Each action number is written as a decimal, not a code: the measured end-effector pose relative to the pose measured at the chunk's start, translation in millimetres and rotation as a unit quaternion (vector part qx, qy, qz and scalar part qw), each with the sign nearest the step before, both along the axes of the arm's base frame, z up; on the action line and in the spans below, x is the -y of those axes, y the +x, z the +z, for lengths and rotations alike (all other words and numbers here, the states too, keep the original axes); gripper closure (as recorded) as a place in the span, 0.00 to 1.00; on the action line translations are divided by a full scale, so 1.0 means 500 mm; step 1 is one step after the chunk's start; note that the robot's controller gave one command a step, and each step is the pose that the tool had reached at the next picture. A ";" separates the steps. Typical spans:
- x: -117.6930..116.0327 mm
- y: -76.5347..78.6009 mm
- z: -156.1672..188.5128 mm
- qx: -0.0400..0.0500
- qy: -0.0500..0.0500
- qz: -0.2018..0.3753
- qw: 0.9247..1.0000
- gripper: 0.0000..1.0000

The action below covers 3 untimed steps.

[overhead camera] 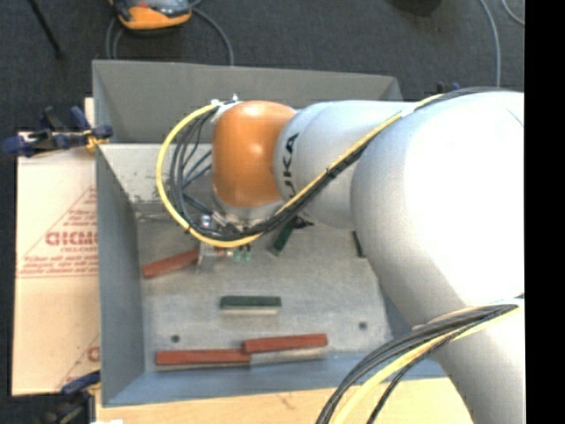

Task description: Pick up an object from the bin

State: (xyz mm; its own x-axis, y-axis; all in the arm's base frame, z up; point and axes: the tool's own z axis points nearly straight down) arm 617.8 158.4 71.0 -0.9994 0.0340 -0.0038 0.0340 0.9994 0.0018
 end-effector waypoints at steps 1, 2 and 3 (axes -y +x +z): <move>0.000 0.000 0.000 0.000 0.000 0.000 1.000 1.00; -0.090 0.049 0.425 0.001 -0.001 0.104 0.995 1.00; -0.092 0.049 0.431 0.002 -0.001 0.105 0.994 1.00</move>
Offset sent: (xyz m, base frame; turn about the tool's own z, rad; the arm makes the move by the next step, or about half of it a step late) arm 0.0226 0.0472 0.2126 -0.2133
